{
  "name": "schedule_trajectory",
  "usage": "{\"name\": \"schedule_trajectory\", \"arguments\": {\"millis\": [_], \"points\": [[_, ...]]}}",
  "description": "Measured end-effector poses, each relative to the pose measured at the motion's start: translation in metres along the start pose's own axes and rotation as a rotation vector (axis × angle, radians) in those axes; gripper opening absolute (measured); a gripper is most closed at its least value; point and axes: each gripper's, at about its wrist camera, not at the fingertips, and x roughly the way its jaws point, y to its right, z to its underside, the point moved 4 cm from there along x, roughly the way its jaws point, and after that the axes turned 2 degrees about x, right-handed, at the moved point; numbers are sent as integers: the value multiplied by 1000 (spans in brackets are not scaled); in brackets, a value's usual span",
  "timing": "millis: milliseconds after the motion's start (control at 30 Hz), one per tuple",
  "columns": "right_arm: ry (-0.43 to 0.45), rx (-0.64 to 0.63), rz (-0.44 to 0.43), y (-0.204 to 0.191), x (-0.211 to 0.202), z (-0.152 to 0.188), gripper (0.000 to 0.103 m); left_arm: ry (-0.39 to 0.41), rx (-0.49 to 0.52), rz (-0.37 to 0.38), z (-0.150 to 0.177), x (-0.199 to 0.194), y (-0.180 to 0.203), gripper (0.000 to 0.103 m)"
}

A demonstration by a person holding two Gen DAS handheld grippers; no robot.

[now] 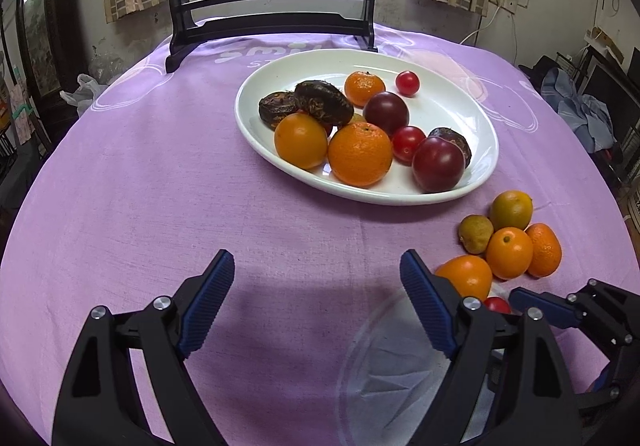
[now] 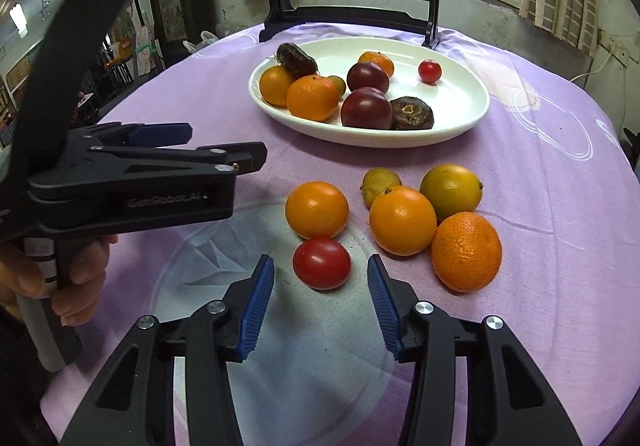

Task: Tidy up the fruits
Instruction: 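Grasp a red tomato with the right tool while the left tool grasps an orange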

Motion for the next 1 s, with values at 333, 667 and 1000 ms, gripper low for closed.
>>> {"name": "schedule_trajectory", "arguments": {"millis": [333,667,1000], "points": [[-7,2,1,4,-2,0,30,6,3,13,0,-3,2,82],[23,49,22,27,-27,2,30,32,59,64,3,-11,21,83],[64,135,27,57,-45,4,30,55,197,143,18,-20,68,83]]}}
